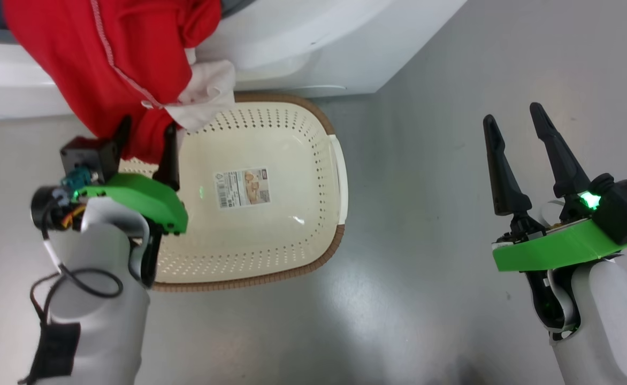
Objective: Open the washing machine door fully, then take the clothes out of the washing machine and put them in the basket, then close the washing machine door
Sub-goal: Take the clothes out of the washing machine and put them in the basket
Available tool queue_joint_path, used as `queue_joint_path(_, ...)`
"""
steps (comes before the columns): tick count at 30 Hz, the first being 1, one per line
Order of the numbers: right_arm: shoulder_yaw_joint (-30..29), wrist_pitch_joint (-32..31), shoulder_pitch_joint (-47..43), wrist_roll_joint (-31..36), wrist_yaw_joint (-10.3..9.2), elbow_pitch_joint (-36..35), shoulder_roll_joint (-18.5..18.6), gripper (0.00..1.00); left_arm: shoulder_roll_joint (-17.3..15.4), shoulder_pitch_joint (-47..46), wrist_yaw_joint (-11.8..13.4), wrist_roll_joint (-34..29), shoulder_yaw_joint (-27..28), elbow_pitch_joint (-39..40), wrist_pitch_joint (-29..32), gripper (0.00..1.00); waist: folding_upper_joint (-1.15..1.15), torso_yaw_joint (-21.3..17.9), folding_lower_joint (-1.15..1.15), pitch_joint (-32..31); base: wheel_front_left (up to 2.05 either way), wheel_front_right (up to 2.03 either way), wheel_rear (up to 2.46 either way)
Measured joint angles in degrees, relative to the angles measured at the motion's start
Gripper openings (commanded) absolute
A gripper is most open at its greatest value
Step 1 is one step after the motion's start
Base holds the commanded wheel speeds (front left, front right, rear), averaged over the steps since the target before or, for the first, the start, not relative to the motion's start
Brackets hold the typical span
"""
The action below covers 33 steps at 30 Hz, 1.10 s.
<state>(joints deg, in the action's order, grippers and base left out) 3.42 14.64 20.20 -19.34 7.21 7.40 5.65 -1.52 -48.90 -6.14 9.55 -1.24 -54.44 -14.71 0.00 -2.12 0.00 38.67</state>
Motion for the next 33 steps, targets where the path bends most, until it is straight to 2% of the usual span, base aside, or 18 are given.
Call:
queue_joint_path(13,-0.16,0.00,-2.66,0.22,0.00,0.84,0.88,1.00,0.25,9.46,-0.53,2.01,-0.26,11.52,0.00,1.00,0.00,1.79,0.00,-5.22,0.00,0.00,0.00)
queue_joint_path(24,-0.55,0.00,-4.61,0.22,0.00,0.77,1.32,1.00,0.23,17.61,-0.53,2.04,0.60,27.32,0.00,1.00,0.00,3.26,0.00,-6.97,0.00,0.00,0.00)
queue_joint_path(33,-0.67,0.00,-6.23,0.22,0.00,0.89,1.40,1.00,0.14,26.26,-0.25,1.09,1.79,36.96,0.00,1.00,0.00,4.02,0.00,-8.82,0.00,0.00,0.00)
